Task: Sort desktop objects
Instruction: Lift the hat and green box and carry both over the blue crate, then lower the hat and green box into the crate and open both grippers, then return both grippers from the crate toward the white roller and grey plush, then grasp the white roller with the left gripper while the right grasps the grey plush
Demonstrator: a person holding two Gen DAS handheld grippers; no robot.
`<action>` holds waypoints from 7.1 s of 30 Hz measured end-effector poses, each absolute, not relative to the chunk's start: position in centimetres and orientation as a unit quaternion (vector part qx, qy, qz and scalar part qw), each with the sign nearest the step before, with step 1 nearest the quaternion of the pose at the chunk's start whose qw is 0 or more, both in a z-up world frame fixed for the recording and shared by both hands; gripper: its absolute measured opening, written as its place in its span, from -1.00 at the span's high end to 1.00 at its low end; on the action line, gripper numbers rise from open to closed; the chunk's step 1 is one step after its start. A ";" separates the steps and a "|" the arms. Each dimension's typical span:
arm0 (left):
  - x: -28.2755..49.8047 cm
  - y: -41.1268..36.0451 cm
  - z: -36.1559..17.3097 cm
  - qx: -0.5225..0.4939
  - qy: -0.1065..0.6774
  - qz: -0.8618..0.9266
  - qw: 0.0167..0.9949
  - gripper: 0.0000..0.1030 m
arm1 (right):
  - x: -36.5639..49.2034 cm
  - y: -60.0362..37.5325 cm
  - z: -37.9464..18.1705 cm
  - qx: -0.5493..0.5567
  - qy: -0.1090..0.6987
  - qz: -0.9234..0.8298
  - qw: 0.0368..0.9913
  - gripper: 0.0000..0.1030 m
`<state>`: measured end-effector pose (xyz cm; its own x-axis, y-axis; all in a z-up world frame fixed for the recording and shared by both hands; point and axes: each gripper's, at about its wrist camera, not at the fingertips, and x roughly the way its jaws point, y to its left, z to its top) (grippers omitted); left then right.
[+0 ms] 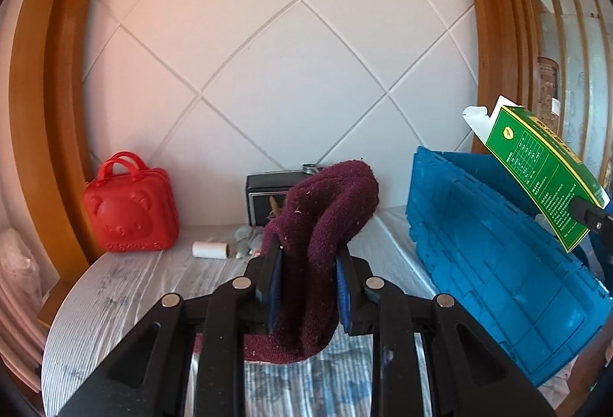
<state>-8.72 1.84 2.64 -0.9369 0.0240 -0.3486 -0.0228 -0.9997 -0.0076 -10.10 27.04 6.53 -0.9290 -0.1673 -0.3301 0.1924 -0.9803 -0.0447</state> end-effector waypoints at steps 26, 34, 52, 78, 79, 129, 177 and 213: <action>-5.5 31.3 10.0 -0.134 0.039 0.975 0.173 0.55 | -9.3 53.7 6.6 0.161 0.002 -0.986 -0.047 -0.03; -7.4 36.9 7.0 -0.221 0.053 0.950 0.213 0.55 | -10.4 56.9 5.8 0.178 0.003 -0.982 -0.056 -0.03; -7.8 37.9 5.6 -0.253 0.072 0.944 0.199 -0.50 | -12.7 57.6 3.4 0.230 0.010 -0.972 -0.052 -0.23; -5.5 34.8 6.5 -0.243 0.044 0.944 0.220 -0.53 | -9.8 55.3 4.7 0.207 0.044 -0.976 -0.046 -1.00; -5.4 34.6 6.5 -0.243 0.043 0.944 0.218 -0.53 | -9.7 55.1 4.9 0.204 0.046 -0.977 -0.044 -1.00; -15.4 -9.3 -1.7 -0.311 -0.097 0.945 0.013 -0.53 | -15.9 14.4 6.5 0.214 0.158 -0.955 0.132 -1.00; -45.8 -27.9 -26.8 -0.508 -0.002 0.846 -0.161 -0.57 | -58.3 -8.2 -24.3 0.512 0.104 -0.811 0.263 -1.00; -49.3 -31.2 -25.6 -0.519 -0.066 0.837 -0.160 0.09 | -60.8 -9.8 -24.6 0.504 0.188 -0.811 0.230 -0.61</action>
